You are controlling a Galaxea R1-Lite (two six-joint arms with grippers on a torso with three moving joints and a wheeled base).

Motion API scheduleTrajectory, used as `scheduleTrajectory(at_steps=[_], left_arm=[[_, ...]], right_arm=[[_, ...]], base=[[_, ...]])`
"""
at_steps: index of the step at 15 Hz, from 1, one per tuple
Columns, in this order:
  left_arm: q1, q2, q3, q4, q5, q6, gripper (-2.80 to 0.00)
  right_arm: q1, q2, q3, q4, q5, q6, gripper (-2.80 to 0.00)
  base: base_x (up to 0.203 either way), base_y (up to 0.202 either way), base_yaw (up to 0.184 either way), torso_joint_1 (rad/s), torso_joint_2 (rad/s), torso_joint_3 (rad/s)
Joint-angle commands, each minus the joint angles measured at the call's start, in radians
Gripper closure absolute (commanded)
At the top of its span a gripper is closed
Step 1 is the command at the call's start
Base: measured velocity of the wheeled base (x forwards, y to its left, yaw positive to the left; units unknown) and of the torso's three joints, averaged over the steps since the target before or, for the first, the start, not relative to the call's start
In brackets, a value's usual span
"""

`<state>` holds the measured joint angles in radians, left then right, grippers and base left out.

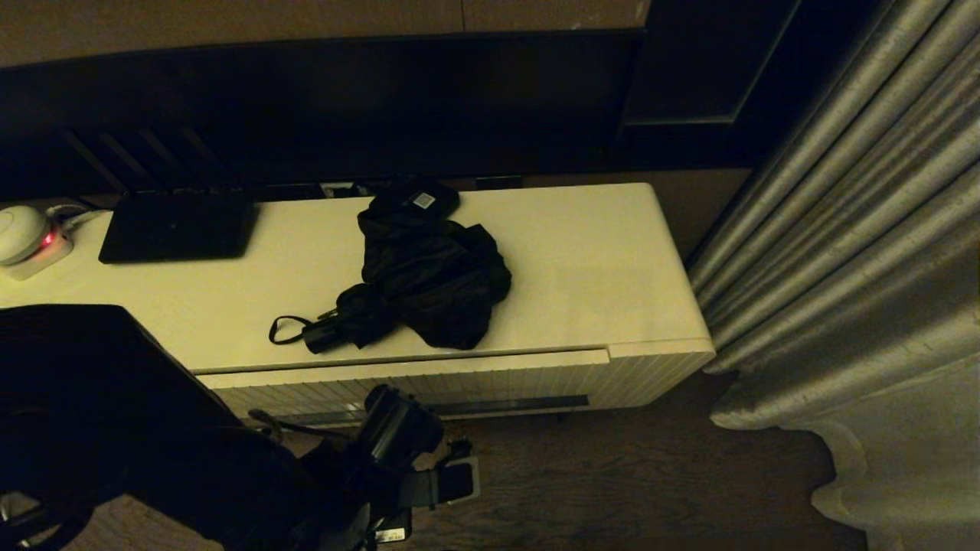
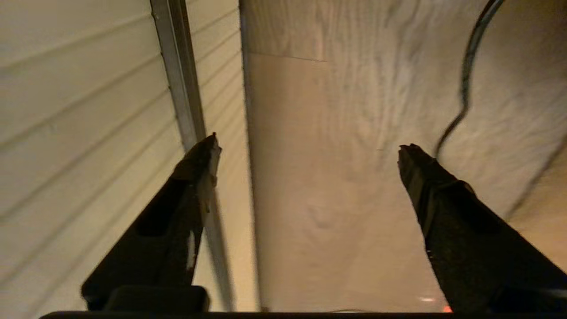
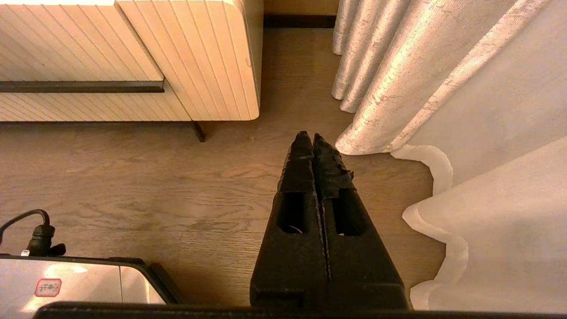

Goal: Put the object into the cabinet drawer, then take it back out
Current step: Open the drawer

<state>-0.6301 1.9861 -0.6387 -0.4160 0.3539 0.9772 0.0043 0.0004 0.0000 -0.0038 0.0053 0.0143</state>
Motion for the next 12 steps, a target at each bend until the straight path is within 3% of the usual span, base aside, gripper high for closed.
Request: scheduleTrajectory(at_steps=[1, 5, 12], left_arm=[[0.021, 0.012, -0.002, -0.019, 0.002, 0.049, -2.80], [0.054, 0.045, -0.019, -0.033, 0.002, 0.100, -2.80], [0.081, 0.120, -0.074, -0.029, 0.000, 0.129, -2.80]], right_arm=[[0.000, 0.001, 0.000, -0.001, 0.001, 0.000, 0.00], [0.000, 0.001, 0.000, -0.001, 0.001, 0.000, 0.00], [0.000, 0.001, 0.002, -0.001, 0.001, 0.000, 0.00]], base=[[0.000, 0.000, 0.000, 0.000, 0.00, 0.000], [0.000, 0.000, 0.000, 0.000, 0.00, 0.000], [0.000, 0.000, 0.000, 0.000, 0.00, 0.000]])
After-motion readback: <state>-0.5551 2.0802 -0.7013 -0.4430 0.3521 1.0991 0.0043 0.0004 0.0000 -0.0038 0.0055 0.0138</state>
